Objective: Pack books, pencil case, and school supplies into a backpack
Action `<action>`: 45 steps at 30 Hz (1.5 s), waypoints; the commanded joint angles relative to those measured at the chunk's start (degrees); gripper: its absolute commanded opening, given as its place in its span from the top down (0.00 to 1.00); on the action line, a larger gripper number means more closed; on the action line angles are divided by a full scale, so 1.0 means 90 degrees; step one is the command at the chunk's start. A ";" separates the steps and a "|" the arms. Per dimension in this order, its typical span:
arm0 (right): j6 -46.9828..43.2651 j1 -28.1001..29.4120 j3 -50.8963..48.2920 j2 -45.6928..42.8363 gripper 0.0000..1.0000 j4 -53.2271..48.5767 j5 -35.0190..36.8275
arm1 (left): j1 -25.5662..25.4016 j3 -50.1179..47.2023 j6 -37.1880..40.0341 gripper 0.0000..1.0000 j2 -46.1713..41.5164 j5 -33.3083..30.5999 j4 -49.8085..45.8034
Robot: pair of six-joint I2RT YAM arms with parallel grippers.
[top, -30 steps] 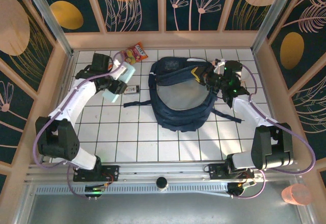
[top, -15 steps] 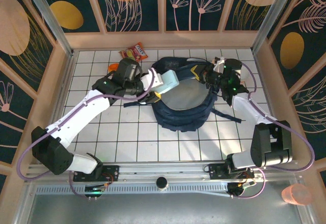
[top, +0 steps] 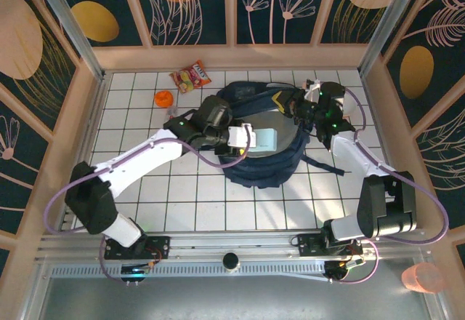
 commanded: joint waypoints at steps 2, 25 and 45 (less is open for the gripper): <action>-0.0189 0.0084 0.0320 -0.0189 0.91 0.0318 -0.0056 | -0.0022 0.0556 0.0607 0.45 0.0498 -0.0761 0.0742; -0.0172 0.0246 0.0333 -0.0407 0.91 0.0170 0.0042 | -0.0016 0.1700 0.0443 0.39 0.3095 -0.2920 0.2645; -0.0328 0.0238 0.0152 -0.0437 0.91 0.0110 0.0003 | 0.0303 -0.0899 -0.1861 0.17 0.0014 -0.2048 0.3067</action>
